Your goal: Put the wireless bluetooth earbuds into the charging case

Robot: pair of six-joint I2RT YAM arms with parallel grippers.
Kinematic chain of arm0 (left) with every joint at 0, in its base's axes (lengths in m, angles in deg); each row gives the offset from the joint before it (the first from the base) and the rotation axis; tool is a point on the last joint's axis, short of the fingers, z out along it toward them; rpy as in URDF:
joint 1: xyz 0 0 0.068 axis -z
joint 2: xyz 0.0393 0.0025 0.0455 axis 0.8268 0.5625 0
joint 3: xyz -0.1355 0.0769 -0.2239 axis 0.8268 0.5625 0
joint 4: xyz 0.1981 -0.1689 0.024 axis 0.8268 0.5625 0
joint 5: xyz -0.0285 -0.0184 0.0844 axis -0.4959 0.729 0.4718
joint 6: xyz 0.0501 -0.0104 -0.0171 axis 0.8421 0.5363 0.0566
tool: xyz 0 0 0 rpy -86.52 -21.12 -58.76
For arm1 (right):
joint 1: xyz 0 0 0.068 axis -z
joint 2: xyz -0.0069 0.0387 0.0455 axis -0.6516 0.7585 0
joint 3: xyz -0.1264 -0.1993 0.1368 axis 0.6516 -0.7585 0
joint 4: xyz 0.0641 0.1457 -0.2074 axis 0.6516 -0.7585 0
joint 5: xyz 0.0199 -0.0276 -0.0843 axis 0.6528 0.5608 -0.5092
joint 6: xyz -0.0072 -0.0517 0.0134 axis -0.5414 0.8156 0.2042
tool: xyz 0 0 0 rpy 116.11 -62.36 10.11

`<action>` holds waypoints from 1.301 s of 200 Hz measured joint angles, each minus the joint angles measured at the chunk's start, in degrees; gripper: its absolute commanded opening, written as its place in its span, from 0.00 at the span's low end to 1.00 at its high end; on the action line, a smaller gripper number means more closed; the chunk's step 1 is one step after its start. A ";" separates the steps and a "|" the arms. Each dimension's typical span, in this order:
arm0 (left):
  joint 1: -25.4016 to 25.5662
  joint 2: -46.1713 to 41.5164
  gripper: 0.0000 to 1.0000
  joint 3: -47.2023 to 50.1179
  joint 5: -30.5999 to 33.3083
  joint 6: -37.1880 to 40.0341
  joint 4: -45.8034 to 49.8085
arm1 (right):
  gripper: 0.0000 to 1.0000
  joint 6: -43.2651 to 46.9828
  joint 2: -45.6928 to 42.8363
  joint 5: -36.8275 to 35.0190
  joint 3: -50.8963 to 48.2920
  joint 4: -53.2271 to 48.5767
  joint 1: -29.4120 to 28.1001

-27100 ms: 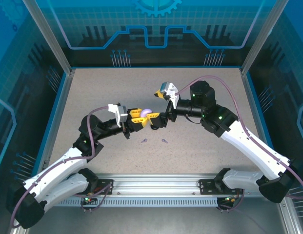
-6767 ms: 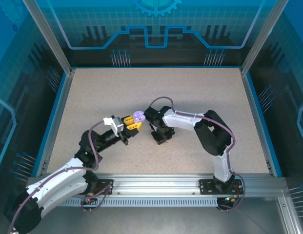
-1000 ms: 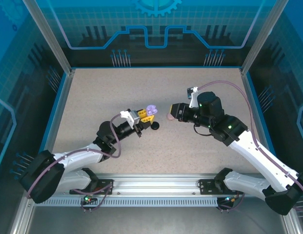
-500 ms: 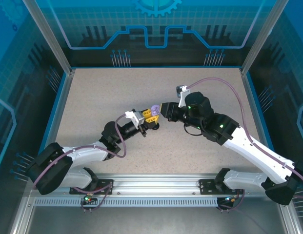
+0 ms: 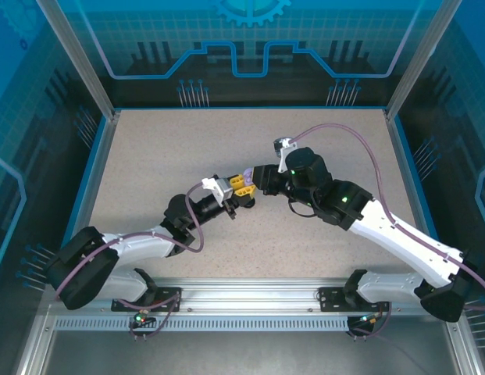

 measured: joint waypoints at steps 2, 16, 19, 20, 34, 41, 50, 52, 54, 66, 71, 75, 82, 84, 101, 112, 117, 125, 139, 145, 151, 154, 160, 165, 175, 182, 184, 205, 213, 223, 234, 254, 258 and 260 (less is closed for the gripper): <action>0.00 0.02 0.00 0.00 0.00 0.00 -0.02 | 0.24 0.00 0.02 -0.04 0.00 0.02 0.00; 0.09 0.07 0.00 0.00 0.00 0.00 -0.11 | 0.24 0.26 0.22 -0.15 0.00 0.17 0.00; 0.09 0.09 0.00 0.00 0.00 0.00 -0.17 | 0.24 0.33 0.26 -0.20 0.02 0.20 0.00; 0.09 0.09 0.00 0.00 0.00 0.00 -0.20 | 0.24 0.37 0.28 -0.20 0.02 0.20 0.00; 0.09 0.11 0.00 0.00 0.00 0.00 -0.33 | 0.24 0.50 0.57 -0.72 0.11 0.24 -0.22; 0.09 0.13 0.00 0.00 0.00 0.00 -0.37 | 0.24 0.63 0.70 -0.79 0.24 0.24 -0.33; 0.09 0.13 0.00 0.00 0.00 0.00 -0.48 | 0.24 0.68 0.81 -0.98 0.44 0.24 -0.39; 0.09 0.13 0.00 0.00 0.00 0.00 -0.48 | 0.24 0.68 0.87 -1.01 0.50 0.26 -0.42; 0.09 0.13 0.00 0.00 0.00 0.00 -0.50 | 0.24 0.68 0.90 -1.07 0.57 0.24 -0.44; 0.09 0.13 0.00 0.00 0.00 0.00 -0.68 | 0.24 0.70 1.01 -1.20 0.70 0.26 -0.55; 0.09 0.13 0.00 0.00 0.02 0.00 -0.76 | 0.24 0.70 1.01 -1.20 0.72 0.26 -0.61; 0.09 0.13 0.00 0.00 0.02 0.00 -0.87 | 0.24 0.70 1.07 -1.18 0.72 0.26 -0.63; 0.09 0.17 0.00 0.00 0.02 0.00 -0.96 | 0.24 0.70 1.18 -1.18 0.72 0.24 -0.70; 0.09 0.17 0.00 0.00 0.04 0.00 -1.01 | 0.24 0.70 1.22 -1.18 0.72 0.26 -0.70; 0.09 0.22 0.00 0.00 0.46 -0.02 -1.01 | 0.24 0.68 1.55 -1.20 0.74 0.13 -0.74; 0.09 0.24 0.00 0.00 0.68 -0.02 -0.98 | 0.24 0.68 1.64 -1.22 0.74 -0.09 -0.83; 0.09 0.24 0.00 0.00 0.83 -0.02 -1.01 | 0.24 0.68 1.64 -1.27 0.74 -0.20 -0.90; 0.09 0.28 0.00 0.00 0.87 -0.02 -1.09 | 0.24 0.68 1.64 -1.33 0.74 -0.39 -1.05; 0.15 0.28 0.00 0.00 0.87 -0.02 -1.09 | 0.24 0.66 1.64 -1.42 0.74 -0.74 -1.22; 0.20 0.28 0.00 0.00 0.87 -0.02 -1.09 | 0.24 0.66 1.64 -1.40 0.74 -0.85 -1.22; 0.20 0.28 0.00 0.00 0.87 -0.02 -1.09 | 0.24 0.66 1.64 -1.40 0.72 -1.01 -1.25; 0.20 0.28 0.00 0.00 0.90 -0.02 -1.09 | 0.25 0.63 1.64 -1.40 0.72 -1.07 -1.27; 0.20 0.28 0.00 0.00 0.90 -0.02 -1.09 | 0.25 0.63 1.64 -1.40 0.72 -1.14 -1.29; 0.20 0.28 0.00 0.00 0.90 -0.02 -1.09 | 0.26 0.63 1.64 -1.40 0.72 -1.18 -1.29; 0.22 0.28 0.00 0.00 0.90 -0.02 -1.09 | 0.28 0.63 1.64 -1.42 0.72 -1.38 -1.29; 0.24 0.31 0.00 0.00 0.90 -0.02 -1.07 | 0.31 0.63 1.64 -1.42 0.72 -1.49 -1.33; 0.24 0.31 0.00 0.00 0.90 -0.02 -1.07 | 0.32 0.63 1.64 -1.42 0.72 -1.49 -1.33; 0.24 0.55 0.00 0.00 0.90 -0.02 -1.09 | 0.38 0.59 1.64 -1.64 0.72 -1.68 -1.33; 0.24 0.59 0.00 0.00 0.87 -0.02 -1.07 | 0.40 0.72 1.64 -1.73 0.72 -1.73 -1.33; 0.24 0.63 0.00 0.00 0.90 -0.02 -1.07 | 0.43 1.20 1.53 -1.95 0.72 -1.88 -1.33; 0.24 0.63 0.00 0.00 0.87 -0.02 -1.14 | 0.47 1.53 1.31 -2.43 0.74 -2.38 -1.33; 0.24 0.66 0.00 0.00 0.90 -0.02 -1.11 | 0.56 3.21 0.48 -2.69 1.01 -3.72 -1.33; 0.24 0.66 0.00 0.00 0.90 -0.02 -1.11 | 0.59 3.89 0.31 -2.67 1.18 -4.04 -1.33; 0.24 0.66 0.00 0.00 0.87 -0.02 -1.11 | 0.60 3.87 0.13 -2.67 1.31 -4.17 -1.29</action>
